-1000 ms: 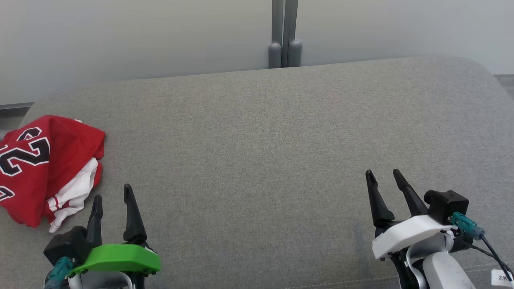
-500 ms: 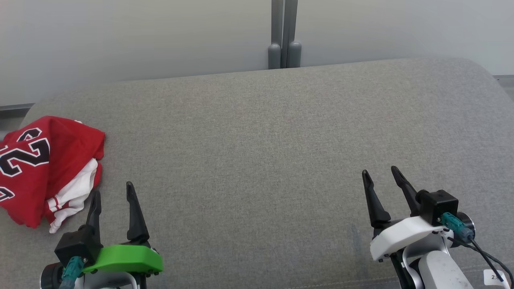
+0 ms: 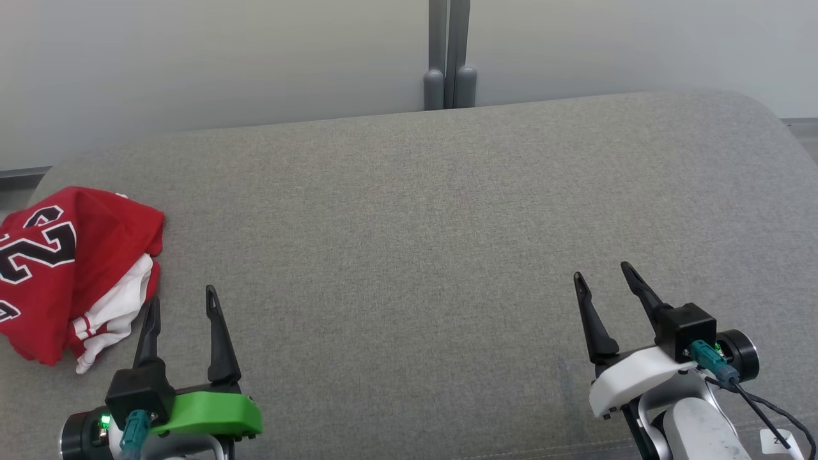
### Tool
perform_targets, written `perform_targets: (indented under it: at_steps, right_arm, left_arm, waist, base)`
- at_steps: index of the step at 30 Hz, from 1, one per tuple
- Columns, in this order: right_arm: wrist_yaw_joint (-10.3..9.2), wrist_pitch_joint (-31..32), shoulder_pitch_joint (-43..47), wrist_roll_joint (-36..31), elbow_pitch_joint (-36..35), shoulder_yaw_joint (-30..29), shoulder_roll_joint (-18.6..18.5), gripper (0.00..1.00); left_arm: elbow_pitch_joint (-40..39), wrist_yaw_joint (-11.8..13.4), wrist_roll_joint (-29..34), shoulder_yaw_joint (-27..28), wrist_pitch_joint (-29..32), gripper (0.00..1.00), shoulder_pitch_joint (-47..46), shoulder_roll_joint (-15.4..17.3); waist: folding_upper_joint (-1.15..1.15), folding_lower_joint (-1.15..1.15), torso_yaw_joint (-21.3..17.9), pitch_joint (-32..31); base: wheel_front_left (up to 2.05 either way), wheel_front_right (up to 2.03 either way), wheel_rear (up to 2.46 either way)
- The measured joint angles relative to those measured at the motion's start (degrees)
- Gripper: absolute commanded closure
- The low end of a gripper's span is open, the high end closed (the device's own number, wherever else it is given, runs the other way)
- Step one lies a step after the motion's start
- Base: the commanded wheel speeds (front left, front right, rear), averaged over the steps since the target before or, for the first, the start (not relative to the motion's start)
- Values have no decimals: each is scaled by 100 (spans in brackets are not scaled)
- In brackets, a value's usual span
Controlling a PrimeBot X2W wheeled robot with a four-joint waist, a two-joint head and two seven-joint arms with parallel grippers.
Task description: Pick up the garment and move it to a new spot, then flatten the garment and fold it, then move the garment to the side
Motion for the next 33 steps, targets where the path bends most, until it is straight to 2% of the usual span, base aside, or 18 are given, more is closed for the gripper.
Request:
perform_targets:
  at_steps: [9,16,24,33]
  right_arm:
    - [0,-62,-3,-404,-10,-16,-5,0]
    - [1,-126,-15,-658,-23,16,-8,0]
    - [1,-129,-18,-608,-31,15,-9,0]
    - [1,-152,-18,-337,-34,-55,-10,0]
  left_arm:
    - [-30,68,392,-60,-79,0,4,2]
    - [-25,-114,586,-143,-154,0,9,27]
    - [-19,-314,531,-177,-154,0,9,30]
    - [79,-352,487,-134,-154,0,23,29]
  waist:
    - [0,0,-1,8]
    - [0,0,-8,11]
    - [0,0,-17,0]
    - [0,0,-49,-32]
  base:
    - [0,0,0]
    - [0,0,0]
    - [0,0,0]
    - [0,0,0]
